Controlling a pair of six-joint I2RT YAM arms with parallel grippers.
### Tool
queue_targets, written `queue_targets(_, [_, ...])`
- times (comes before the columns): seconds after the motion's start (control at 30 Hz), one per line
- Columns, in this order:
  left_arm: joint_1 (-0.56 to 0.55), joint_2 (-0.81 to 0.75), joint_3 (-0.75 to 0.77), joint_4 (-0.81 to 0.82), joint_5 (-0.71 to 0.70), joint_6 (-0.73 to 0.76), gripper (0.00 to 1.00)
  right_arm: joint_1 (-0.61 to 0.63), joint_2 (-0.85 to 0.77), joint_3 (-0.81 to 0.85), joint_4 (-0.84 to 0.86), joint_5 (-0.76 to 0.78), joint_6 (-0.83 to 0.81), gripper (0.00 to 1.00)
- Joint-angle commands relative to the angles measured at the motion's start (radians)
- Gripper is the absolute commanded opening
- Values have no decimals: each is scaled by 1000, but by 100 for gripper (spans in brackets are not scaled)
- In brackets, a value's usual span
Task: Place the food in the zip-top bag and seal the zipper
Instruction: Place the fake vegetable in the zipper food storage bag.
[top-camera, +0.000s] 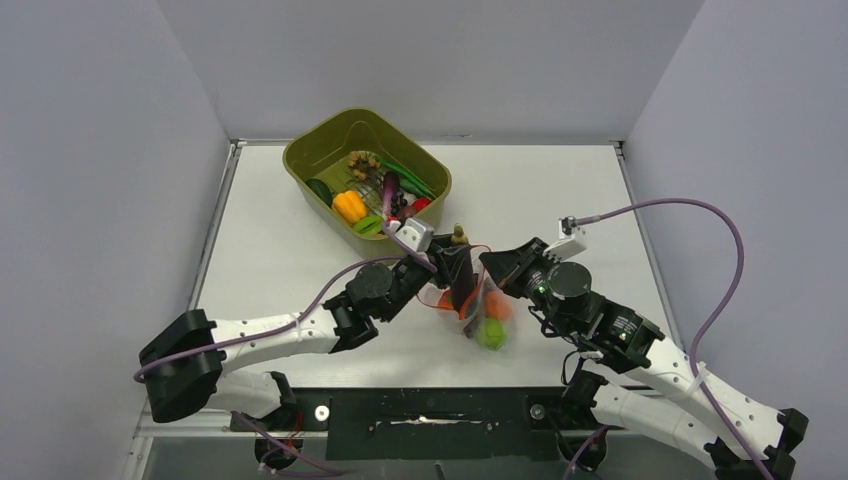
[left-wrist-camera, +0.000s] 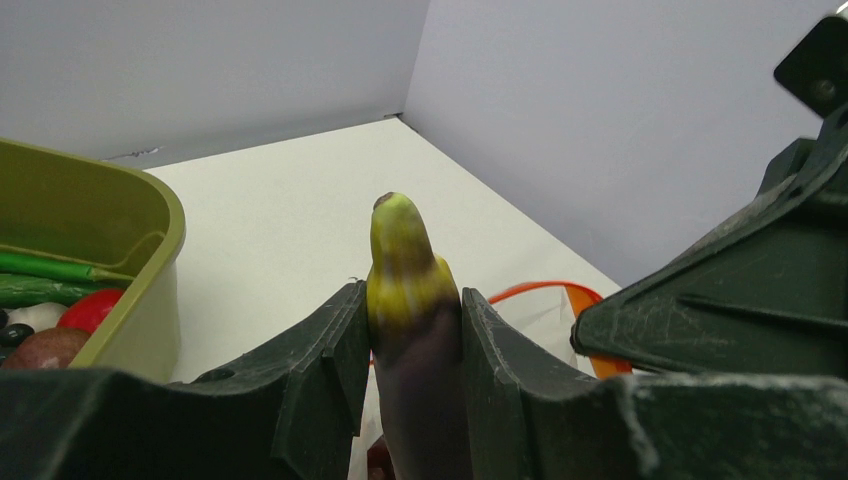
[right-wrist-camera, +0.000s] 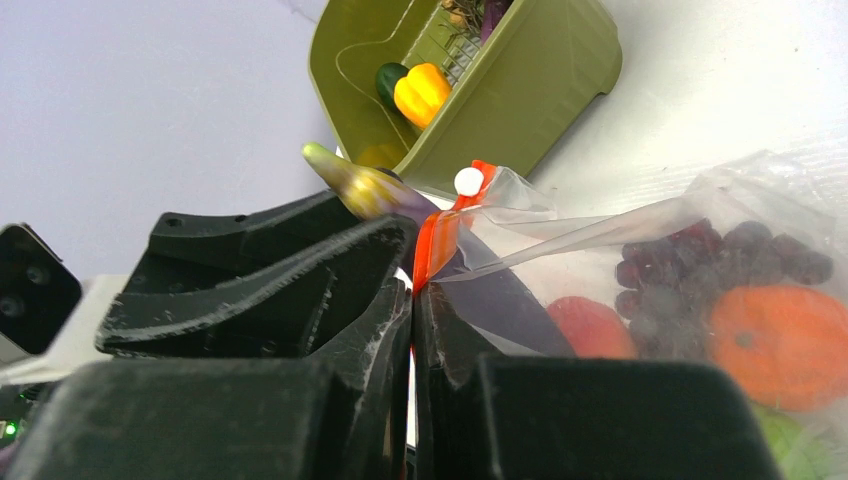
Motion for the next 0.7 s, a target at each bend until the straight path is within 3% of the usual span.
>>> queue_targets(0.0, [-24, 11, -2, 110, -31, 23, 12, -5, -23, 10, 108, 23, 12, 0])
queue_targets(0.17, [-42, 0, -25, 113, 33, -46, 17, -5, -25, 6, 98, 45, 6, 0])
queue_targets(0.43, [-58, -43, -17, 23, 113, -80, 41, -4, -23, 9, 100, 49, -6, 0])
queue_targets(0.67, [-58, -109, 5, -136, 176, -100, 46, -5, -47, 1, 99, 53, -32, 0])
